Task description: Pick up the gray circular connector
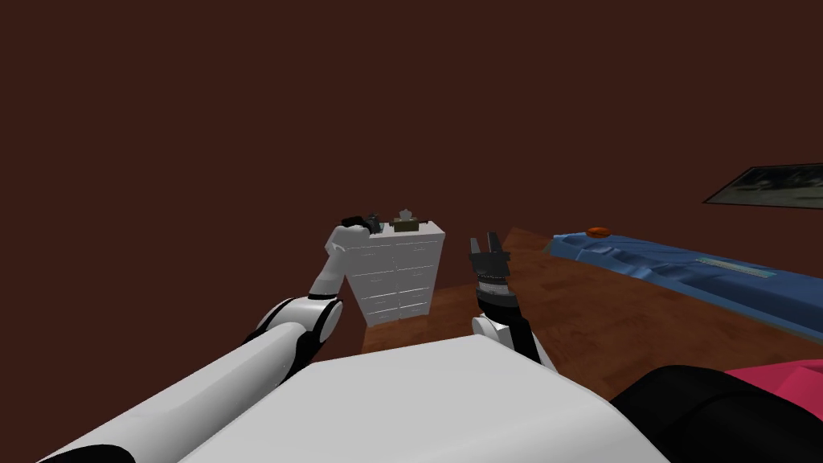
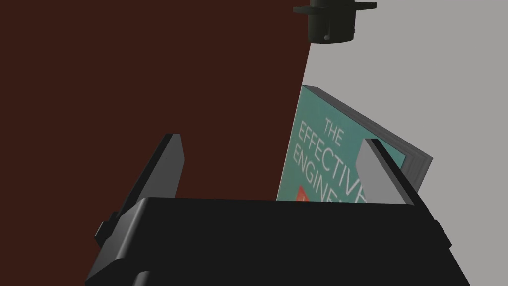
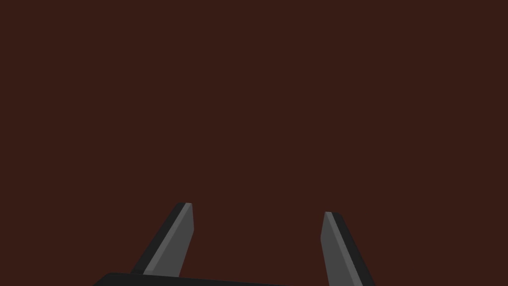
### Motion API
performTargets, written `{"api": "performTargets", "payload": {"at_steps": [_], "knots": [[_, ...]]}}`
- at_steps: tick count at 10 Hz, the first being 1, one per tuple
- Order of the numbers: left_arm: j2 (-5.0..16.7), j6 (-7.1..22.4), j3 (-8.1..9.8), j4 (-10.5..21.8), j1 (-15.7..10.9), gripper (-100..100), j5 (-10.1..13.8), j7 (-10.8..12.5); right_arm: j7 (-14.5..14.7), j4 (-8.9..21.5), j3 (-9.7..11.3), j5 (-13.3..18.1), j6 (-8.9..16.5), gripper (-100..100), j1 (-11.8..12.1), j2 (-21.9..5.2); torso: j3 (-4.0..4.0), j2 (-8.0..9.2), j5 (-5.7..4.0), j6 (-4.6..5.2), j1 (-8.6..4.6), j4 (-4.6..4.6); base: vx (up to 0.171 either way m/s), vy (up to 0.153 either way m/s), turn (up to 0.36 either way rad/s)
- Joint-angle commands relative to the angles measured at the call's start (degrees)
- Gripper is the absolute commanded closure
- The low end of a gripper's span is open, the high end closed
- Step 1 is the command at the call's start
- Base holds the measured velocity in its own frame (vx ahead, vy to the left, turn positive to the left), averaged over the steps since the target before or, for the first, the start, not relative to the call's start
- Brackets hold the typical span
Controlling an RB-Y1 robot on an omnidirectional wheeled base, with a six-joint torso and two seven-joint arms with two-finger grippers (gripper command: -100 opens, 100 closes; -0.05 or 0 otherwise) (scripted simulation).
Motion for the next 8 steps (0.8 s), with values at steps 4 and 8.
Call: {"api": "performTargets", "payload": {"at_steps": [4,8], "knots": [[-0.44,5.15,0.26,6.57,-6.74,-100,0.42,0.5,0.0,0.0,0.0,0.0,0.0,0,0.0,0.0,0.0,0.0,-0.01,0.0,-0.06,0.0,0.014,0.017,-0.009],[-1.16,12.25,0.81,13.98,-14.05,-100,1.37,1.17,0.0,0.0,0.0,0.0,0.0,0,0.0,0.0,-0.04,-0.06,0.0,-0.01,-0.01,-0.02,0.029,0.035,-0.015]]}}
